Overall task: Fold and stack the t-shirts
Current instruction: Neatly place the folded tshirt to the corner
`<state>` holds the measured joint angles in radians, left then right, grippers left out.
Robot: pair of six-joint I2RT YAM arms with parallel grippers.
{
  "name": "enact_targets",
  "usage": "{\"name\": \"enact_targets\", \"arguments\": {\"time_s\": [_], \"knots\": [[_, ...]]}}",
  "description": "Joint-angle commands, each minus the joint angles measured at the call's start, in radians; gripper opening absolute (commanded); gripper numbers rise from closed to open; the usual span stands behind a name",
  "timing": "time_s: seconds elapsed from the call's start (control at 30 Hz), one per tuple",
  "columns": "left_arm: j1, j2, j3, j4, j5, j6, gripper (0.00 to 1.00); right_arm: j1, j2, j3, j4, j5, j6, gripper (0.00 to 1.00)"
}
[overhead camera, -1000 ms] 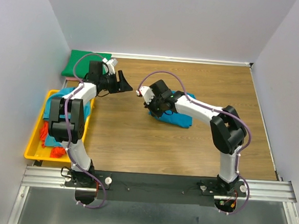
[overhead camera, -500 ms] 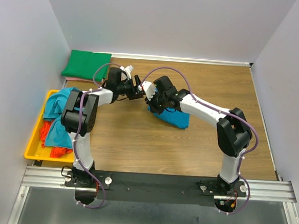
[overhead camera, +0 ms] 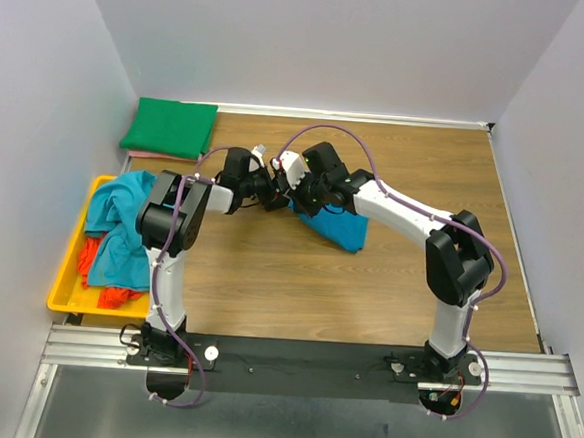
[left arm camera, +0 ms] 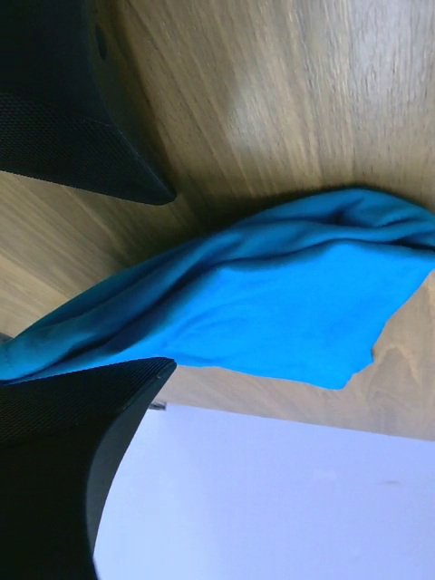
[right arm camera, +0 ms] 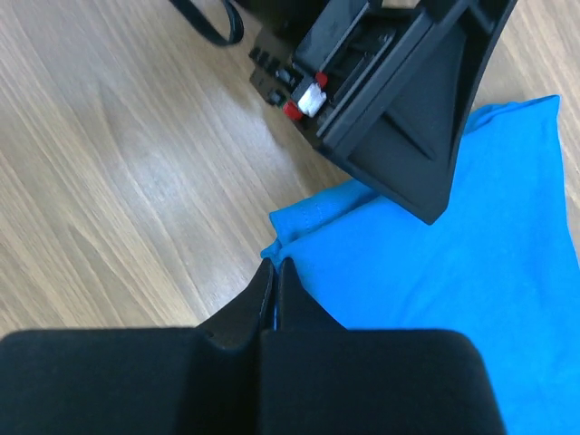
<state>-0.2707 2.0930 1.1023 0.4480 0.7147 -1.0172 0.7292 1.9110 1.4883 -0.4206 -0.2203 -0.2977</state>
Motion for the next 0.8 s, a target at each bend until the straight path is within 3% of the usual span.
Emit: {"name": "enact_targets", "arguments": {"time_s": [0.0,0.27,0.77], "knots": [[-0.024,0.016,-0.022,0.047,-0.069,-0.096,0.76,-0.004,0.002,0.036,0.022,-0.028,0.032,0.01],[-0.05,0.05,0.007,0.11,-0.132,-0.164,0.7,-0.004,0.02,0.041,0.029,-0.037,0.081,0.01],[-0.082,0.102,0.077,0.115,-0.21,-0.17,0.5,-0.002,0.062,0.076,0.043,-0.057,0.118,0.01]]}}
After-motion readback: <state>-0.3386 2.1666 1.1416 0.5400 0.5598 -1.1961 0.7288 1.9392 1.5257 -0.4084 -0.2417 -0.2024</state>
